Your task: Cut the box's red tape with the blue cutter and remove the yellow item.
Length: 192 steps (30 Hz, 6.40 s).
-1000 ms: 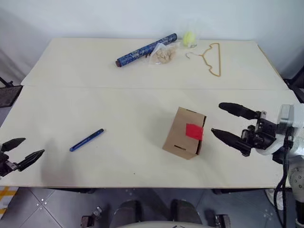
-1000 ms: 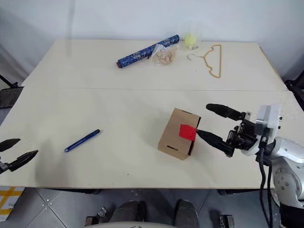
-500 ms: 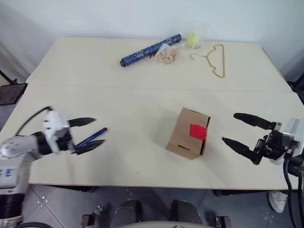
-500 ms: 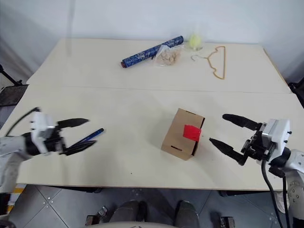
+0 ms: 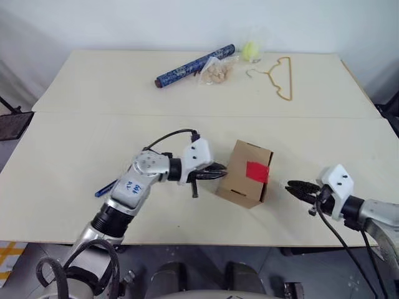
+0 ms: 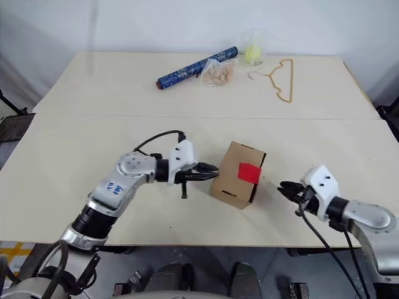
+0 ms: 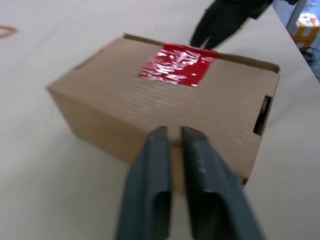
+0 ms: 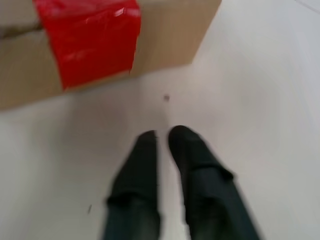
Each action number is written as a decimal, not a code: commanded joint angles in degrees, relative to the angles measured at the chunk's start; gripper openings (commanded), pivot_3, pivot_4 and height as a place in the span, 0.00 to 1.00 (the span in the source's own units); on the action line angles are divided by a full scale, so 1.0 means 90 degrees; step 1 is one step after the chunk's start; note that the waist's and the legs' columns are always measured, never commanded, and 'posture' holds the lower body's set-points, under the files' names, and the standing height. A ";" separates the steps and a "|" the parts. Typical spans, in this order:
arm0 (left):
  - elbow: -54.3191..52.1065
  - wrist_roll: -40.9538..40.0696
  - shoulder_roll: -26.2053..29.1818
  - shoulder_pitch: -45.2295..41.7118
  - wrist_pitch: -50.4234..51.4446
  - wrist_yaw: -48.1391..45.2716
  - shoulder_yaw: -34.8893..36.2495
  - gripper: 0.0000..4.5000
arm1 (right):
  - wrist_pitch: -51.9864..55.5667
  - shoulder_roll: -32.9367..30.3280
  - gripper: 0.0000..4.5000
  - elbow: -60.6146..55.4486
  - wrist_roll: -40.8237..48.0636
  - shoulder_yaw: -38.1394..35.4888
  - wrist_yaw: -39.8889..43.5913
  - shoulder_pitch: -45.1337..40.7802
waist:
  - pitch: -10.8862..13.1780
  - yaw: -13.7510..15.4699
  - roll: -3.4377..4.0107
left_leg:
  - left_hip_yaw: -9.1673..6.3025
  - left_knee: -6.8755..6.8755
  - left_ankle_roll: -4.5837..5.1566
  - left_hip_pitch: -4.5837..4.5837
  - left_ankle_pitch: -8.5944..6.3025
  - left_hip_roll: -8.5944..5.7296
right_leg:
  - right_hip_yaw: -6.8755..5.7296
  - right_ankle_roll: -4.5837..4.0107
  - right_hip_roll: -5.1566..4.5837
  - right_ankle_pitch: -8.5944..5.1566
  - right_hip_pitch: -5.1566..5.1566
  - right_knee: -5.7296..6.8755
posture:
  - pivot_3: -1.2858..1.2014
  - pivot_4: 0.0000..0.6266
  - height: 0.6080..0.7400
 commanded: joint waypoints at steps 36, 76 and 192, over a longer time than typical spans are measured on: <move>-0.0360 -0.0359 -0.0378 0.0908 0.0800 0.0346 0.0088 0.00 | -0.0049 0.0790 0.00 0.2749 -0.1208 0.1963 0.0798 -0.3827 | 0.0001 -0.0106 0.0002 | -0.0011 0.0012 0.0008 -0.0011 0.0002 -0.0001 | -0.0007 0.0002 -0.0016 0.0001 0.0004 0.0002 | 0.52 0.24 1.00; 0.0629 -0.2154 0.2672 0.5034 -0.1150 -0.1583 0.6516 1.00 | -0.1236 -0.0047 0.99 0.0626 0.2413 -0.1857 0.3376 -0.0715 | 0.0005 -0.0228 0.0025 | -0.0002 -0.0014 -0.0002 0.0009 -0.0012 0.0010 | -0.0003 0.0000 -0.0017 0.0000 0.0004 -0.0013 | 0.52 0.24 1.00; -0.2610 0.0717 0.1068 -0.0472 0.3884 -0.0824 -0.2648 0.09 | 0.0556 -0.0306 0.00 -0.2877 0.0506 0.0682 0.0549 0.1693 | 0.0011 0.0096 0.0008 | -0.0007 0.0027 0.0011 -0.0005 -0.0027 0.0008 | -0.0005 -0.0011 -0.0016 0.0002 0.0005 -0.0024 | 0.52 0.24 1.00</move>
